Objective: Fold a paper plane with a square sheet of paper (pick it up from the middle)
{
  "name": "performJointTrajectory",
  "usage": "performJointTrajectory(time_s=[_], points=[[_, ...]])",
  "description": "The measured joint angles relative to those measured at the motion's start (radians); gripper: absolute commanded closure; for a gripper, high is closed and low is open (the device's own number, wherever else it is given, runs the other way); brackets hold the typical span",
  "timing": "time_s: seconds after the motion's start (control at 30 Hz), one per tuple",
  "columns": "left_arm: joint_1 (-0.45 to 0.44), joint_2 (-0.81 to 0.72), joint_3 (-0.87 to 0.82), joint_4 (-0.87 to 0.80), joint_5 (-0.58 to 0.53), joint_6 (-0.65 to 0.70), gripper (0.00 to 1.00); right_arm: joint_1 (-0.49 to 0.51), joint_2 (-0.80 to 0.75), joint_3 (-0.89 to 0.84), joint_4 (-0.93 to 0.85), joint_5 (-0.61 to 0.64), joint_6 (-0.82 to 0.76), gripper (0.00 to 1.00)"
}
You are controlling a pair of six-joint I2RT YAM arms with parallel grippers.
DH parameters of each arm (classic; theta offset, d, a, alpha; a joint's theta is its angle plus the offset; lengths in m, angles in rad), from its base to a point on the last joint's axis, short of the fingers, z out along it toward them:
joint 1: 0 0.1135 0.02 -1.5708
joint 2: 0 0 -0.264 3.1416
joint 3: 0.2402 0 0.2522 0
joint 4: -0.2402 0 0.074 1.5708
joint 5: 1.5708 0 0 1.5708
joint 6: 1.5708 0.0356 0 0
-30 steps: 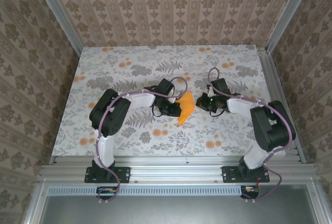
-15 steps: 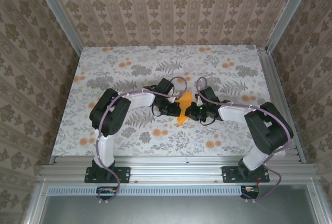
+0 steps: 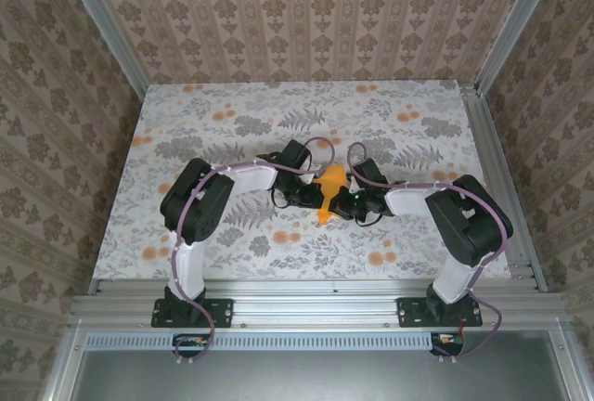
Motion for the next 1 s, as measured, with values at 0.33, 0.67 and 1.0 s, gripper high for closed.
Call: performJointTrajectory(time_s=[0.33, 0.67, 1.0], points=[[0.005, 0.005, 0.003, -0.003, 0.015, 0.0, 0.91, 0.043, -0.032, -0.031, -0.013, 0.0, -0.004, 0.92], [0.005, 0.005, 0.003, -0.004, 0.015, 0.0, 0.91, 0.05, -0.106, -0.098, 0.058, 0.001, 0.088, 0.92], [0.006, 0.005, 0.003, -0.004, 0.015, 0.001, 0.91, 0.06, -0.048, -0.113, 0.24, -0.005, 0.201, 0.92]])
